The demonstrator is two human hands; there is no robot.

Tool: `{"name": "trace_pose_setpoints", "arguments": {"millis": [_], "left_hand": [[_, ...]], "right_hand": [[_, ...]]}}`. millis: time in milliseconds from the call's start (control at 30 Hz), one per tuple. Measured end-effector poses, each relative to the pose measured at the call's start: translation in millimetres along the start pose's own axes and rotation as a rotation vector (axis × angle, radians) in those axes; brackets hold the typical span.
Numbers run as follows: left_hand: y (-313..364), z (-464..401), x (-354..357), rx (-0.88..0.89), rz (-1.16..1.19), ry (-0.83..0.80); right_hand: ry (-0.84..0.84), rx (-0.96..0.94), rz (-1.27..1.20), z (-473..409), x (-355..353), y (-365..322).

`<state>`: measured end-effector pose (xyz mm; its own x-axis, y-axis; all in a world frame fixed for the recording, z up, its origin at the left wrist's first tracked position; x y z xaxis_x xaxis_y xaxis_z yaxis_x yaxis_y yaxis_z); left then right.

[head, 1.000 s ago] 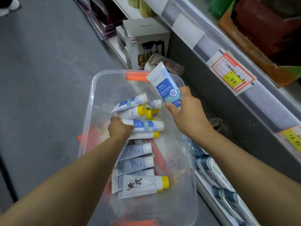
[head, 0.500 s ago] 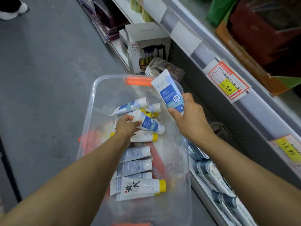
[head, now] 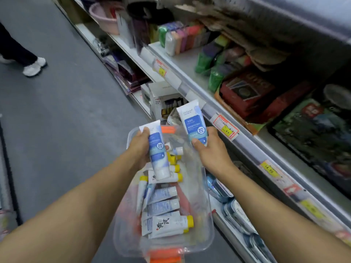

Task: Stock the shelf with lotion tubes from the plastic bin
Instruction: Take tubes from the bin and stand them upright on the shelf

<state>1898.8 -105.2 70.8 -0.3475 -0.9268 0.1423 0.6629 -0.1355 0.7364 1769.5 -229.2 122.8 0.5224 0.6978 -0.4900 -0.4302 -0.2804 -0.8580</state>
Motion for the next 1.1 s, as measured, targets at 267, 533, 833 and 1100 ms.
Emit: {"name": "trace_pose_setpoints", "arguments": {"millis": [267, 533, 833, 1100], "left_hand": [[66.2, 108.3, -0.6, -0.074, -0.228, -0.298], [115.6, 186.6, 11.9, 0.259, -0.346, -0.377], [150.1, 268.3, 52.6, 0.603, -0.531, -0.473], [148.9, 330.1, 120.6, 0.723, -0.646, -0.554]], "right_hand": [[0.121, -0.041, -0.162, 62.1, -38.7, -85.6], [0.272, -0.052, -0.222, 114.7, -87.9, -142.6], [0.376, -0.164, -0.210, 180.2, -155.1, -184.1], [0.470, -0.154, -0.124, 234.5, -217.9, -169.4]]}}
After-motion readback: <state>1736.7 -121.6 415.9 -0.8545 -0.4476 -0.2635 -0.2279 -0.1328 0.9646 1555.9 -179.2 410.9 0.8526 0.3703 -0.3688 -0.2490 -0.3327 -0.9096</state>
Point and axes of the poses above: each hand's wrist, its own z-axis away from the middle knuckle, its own x-axis out of the palm, y = z × x, the point moved 3 cm from there along -z, towards the middle knuckle, and after that the axes turned 5 degrees about -z, right-handed, at the moved point
